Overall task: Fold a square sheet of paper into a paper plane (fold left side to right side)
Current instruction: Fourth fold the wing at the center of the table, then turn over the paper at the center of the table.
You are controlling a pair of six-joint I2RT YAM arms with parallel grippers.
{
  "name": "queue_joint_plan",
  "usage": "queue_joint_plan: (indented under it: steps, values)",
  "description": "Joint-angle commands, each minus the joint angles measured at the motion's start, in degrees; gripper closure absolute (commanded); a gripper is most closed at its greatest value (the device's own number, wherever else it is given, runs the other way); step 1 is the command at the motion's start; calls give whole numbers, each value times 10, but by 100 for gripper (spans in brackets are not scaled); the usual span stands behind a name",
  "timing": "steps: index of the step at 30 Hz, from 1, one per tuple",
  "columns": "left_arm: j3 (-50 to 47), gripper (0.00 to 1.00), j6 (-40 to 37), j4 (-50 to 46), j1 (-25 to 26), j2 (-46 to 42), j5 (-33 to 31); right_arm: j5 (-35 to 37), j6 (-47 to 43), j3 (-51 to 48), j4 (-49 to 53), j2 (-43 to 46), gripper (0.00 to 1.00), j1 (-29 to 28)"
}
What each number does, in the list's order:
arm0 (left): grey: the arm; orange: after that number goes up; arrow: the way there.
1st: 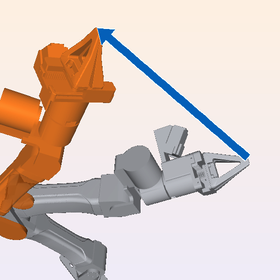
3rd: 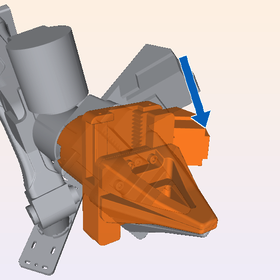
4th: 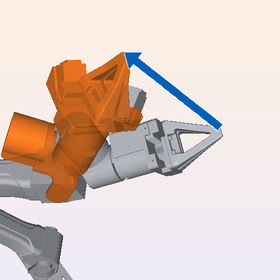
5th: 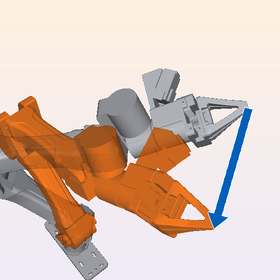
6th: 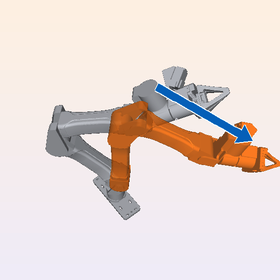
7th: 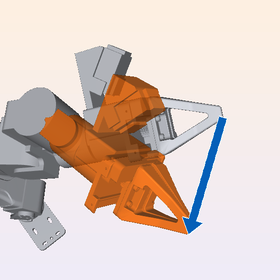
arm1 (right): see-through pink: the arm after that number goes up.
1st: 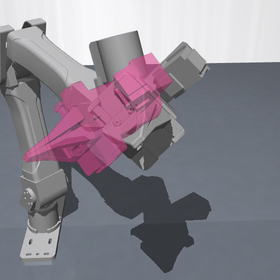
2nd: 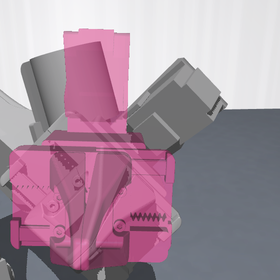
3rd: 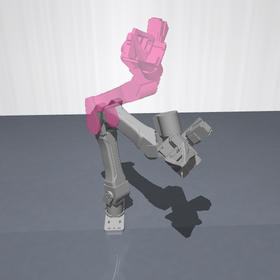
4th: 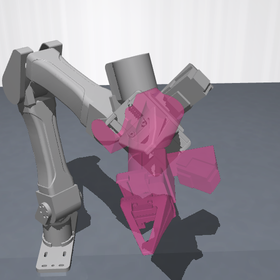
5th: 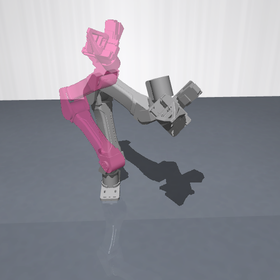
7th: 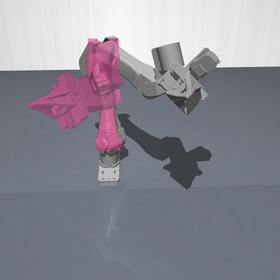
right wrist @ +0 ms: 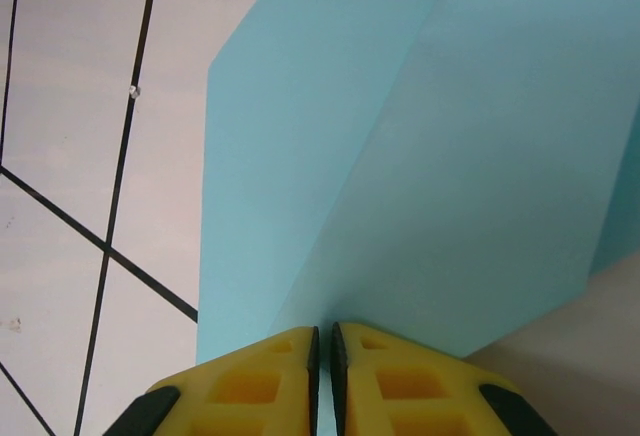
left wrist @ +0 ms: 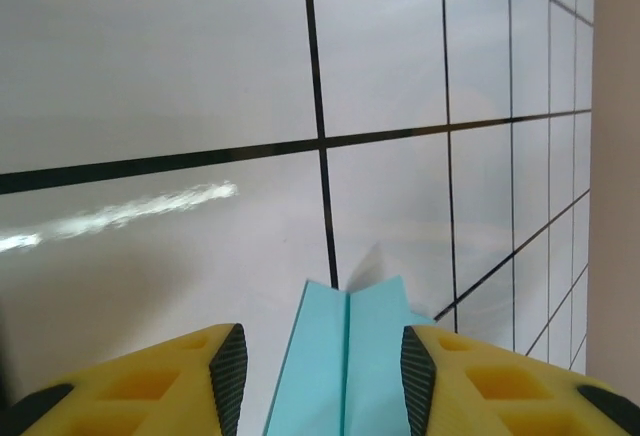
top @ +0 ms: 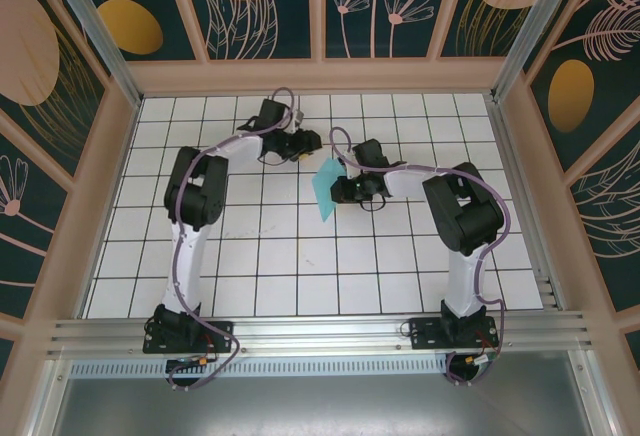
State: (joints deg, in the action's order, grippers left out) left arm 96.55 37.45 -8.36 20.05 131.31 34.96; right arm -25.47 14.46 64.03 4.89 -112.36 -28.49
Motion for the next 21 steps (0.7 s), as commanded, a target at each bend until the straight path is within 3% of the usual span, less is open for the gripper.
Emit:
queue_joint_plan:
  steps: [1, 11, 15, 21]
  values:
    - [-49, 52, -30, 9, -9, -96, -19, -13, 19, -8, 28, 8, 80, 8]
    - [-297, 53, -6, 93, 10, -268, -11, -17, 52, -43, -6, 128, 64, 42]
    - [-323, 53, 8, 116, 47, -265, -10, -33, 76, -94, -52, 158, 55, 71]
    - [-298, 53, 21, 134, 72, -219, -6, -103, 98, -93, -109, 123, 46, 75]
